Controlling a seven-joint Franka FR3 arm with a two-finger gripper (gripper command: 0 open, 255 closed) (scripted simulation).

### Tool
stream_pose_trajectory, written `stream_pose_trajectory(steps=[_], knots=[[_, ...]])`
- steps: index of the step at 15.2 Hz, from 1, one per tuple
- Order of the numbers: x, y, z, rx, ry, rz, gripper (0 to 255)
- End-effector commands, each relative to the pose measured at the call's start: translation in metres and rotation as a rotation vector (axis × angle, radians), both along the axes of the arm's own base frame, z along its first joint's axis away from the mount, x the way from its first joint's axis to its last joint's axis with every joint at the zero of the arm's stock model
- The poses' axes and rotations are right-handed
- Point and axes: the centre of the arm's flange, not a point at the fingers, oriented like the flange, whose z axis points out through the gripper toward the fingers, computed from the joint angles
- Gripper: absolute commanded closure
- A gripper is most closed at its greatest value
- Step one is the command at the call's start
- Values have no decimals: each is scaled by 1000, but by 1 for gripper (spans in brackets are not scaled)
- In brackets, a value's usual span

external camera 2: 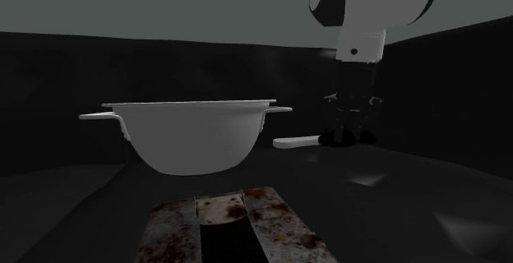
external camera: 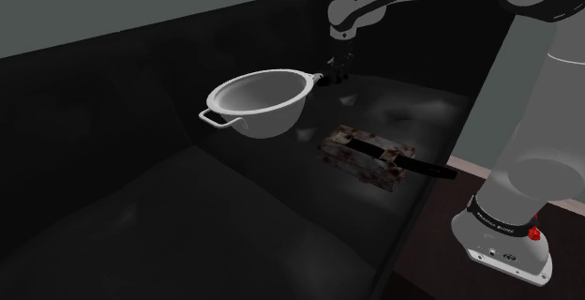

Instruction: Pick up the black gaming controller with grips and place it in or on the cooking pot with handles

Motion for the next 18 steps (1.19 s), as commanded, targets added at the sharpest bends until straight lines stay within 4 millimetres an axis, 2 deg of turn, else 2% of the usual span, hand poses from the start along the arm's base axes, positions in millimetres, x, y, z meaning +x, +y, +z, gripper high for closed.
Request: stream_pose_trajectory(steps=[1,18], knots=[[0,1,11,0,0,0,255],[0,1,101,0,0,0,255]])
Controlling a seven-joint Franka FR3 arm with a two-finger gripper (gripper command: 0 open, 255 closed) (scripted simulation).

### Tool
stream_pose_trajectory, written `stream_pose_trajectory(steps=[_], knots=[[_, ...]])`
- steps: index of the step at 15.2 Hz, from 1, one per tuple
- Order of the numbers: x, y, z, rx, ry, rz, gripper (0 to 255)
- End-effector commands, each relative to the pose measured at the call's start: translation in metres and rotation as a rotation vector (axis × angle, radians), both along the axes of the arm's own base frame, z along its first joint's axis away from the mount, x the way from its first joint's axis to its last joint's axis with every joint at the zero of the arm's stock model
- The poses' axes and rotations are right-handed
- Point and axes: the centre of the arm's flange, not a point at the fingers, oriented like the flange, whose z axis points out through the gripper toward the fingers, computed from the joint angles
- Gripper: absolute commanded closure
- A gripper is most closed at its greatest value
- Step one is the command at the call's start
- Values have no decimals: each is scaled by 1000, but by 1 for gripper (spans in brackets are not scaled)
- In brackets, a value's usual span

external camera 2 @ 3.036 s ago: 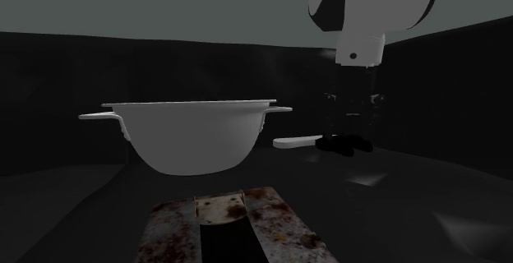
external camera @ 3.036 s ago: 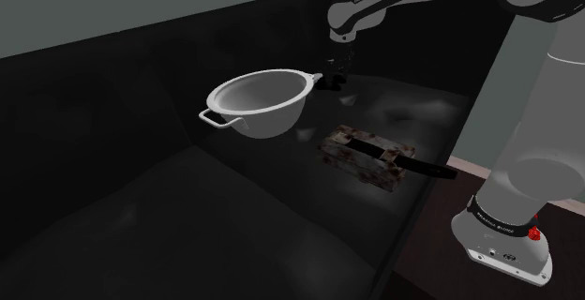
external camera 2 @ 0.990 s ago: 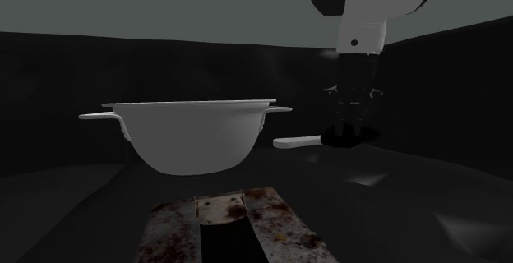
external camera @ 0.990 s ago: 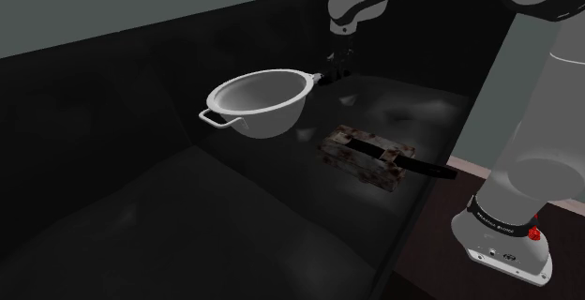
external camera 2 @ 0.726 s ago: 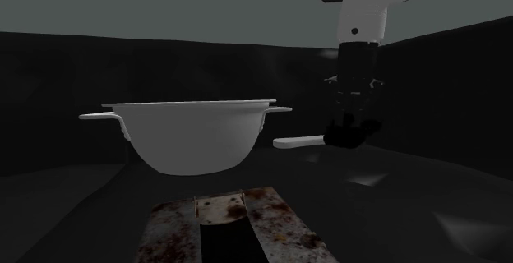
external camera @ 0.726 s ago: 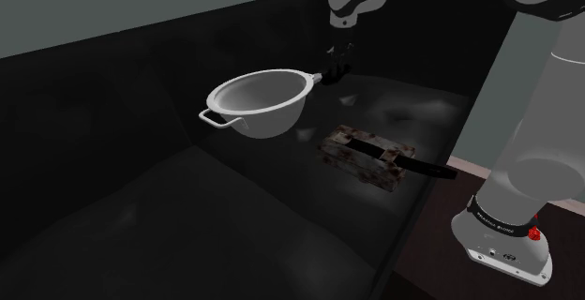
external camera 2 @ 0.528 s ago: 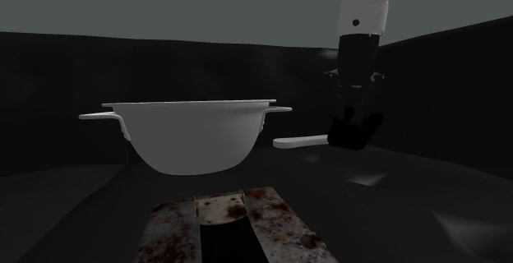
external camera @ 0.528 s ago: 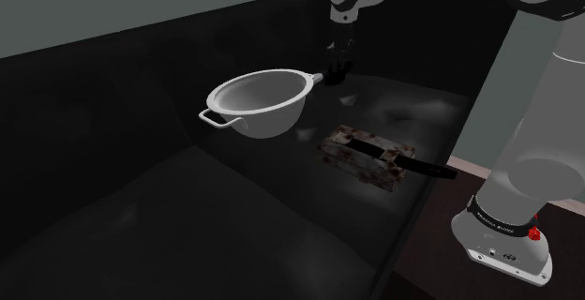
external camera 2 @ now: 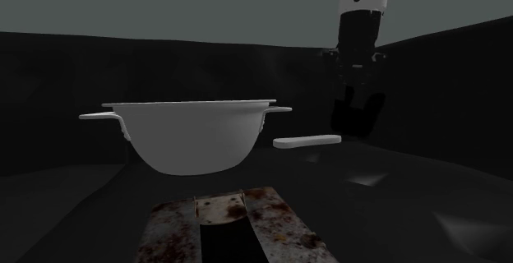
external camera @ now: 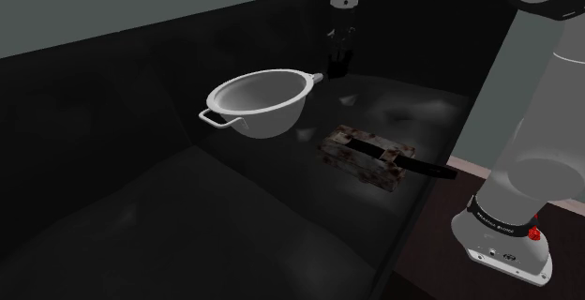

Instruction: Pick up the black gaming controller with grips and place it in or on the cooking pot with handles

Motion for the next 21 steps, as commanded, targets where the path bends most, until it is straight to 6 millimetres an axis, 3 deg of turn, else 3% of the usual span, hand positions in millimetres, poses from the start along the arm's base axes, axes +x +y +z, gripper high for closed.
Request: stream_pose_trajectory(steps=[1,18,21], knots=[[0,-1,11,0,0,0,255],[0,-1,97,0,0,0,255],[3,39,98,0,0,0,255]])
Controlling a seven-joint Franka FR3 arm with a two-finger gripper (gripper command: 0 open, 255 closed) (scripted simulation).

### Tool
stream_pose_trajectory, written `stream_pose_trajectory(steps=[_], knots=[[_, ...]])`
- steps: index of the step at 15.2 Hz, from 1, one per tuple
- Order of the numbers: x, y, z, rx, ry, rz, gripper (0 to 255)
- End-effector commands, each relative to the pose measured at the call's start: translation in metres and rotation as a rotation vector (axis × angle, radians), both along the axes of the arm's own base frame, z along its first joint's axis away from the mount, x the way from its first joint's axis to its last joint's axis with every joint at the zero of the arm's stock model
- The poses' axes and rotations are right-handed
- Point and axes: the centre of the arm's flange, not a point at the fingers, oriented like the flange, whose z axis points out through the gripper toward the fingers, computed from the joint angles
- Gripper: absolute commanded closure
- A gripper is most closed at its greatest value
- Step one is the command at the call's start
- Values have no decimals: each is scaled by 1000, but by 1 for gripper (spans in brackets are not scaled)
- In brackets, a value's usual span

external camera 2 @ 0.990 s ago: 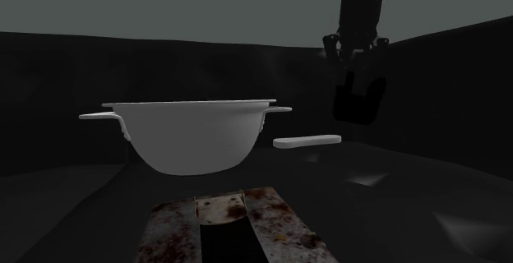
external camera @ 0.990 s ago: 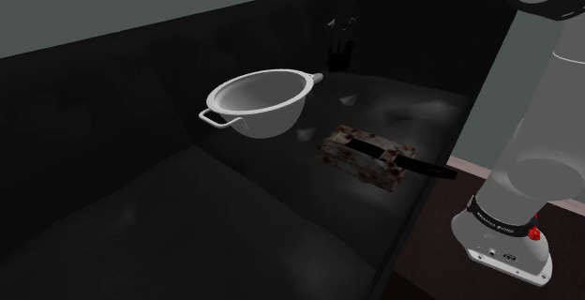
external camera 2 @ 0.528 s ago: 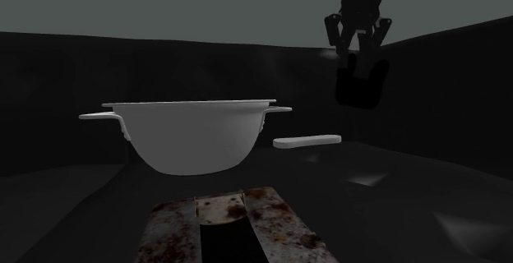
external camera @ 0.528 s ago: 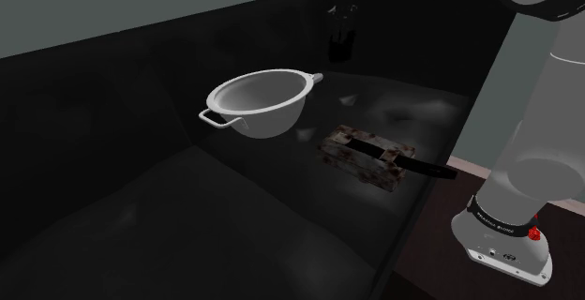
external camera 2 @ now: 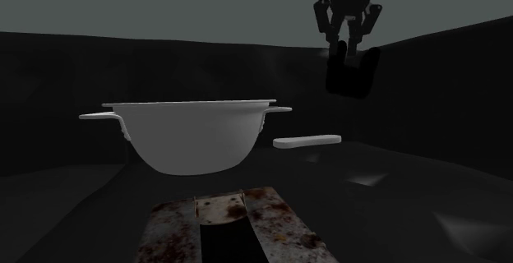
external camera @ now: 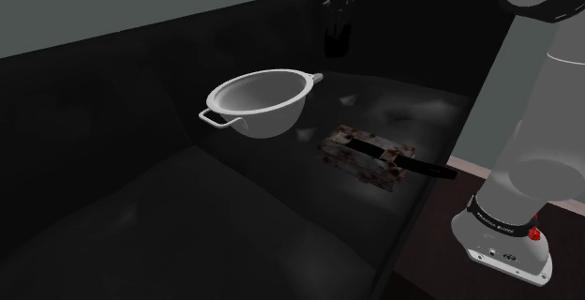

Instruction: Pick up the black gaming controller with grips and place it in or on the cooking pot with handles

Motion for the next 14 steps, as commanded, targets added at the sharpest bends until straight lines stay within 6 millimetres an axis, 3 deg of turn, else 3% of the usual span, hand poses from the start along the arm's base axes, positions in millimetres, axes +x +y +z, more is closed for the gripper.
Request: stream_pose_trajectory(steps=[1,14], knots=[[1,27,3,0,-1,-1,255],[15,198,5,0,-1,-1,255]])
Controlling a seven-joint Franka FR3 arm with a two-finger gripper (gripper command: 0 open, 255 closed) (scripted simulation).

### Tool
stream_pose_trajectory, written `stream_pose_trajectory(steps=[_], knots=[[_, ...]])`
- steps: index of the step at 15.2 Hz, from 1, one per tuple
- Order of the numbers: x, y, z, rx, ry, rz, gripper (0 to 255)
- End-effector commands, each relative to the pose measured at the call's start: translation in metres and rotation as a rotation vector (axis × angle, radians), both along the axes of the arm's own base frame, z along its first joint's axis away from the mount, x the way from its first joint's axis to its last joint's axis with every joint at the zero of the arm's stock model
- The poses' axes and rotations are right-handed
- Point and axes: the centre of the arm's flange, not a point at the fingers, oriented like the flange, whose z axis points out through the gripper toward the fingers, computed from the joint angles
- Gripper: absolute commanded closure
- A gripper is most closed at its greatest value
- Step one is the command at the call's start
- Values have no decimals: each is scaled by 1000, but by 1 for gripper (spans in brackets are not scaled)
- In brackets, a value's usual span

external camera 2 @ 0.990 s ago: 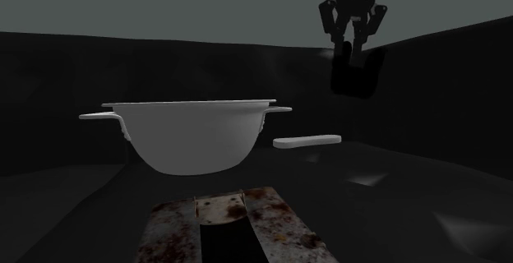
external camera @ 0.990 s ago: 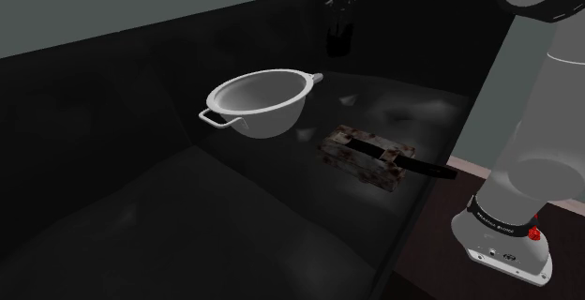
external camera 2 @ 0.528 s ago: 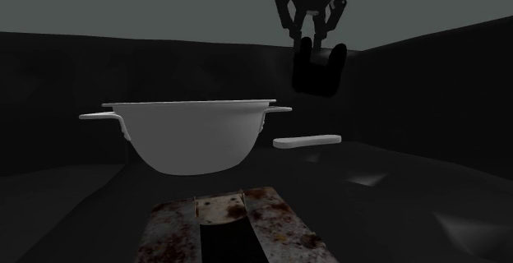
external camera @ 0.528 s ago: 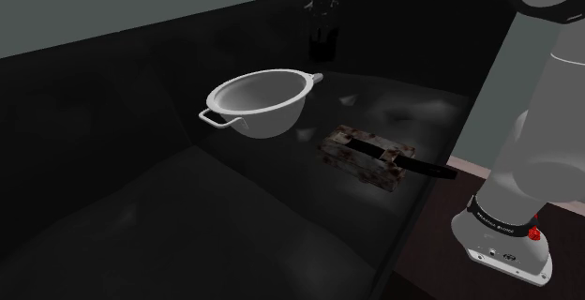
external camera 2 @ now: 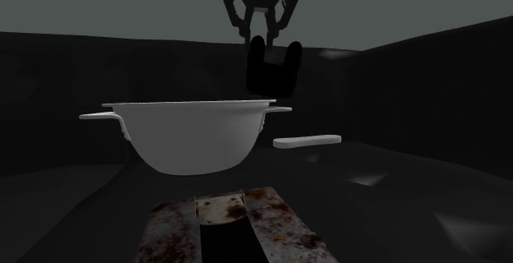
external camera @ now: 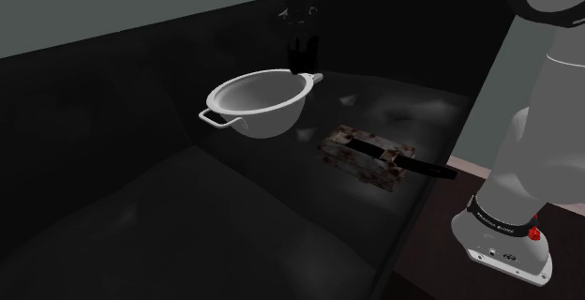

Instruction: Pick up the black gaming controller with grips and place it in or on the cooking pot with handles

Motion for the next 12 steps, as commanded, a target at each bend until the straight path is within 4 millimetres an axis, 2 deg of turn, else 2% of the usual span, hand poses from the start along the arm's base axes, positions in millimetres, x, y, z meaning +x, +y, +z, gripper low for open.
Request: stream_pose_trajectory(steps=[1,10,12], knots=[[3,29,3,1,0,-1,255],[13,146,4,1,0,-1,255],[13,146,-6,1,0,-1,255]])
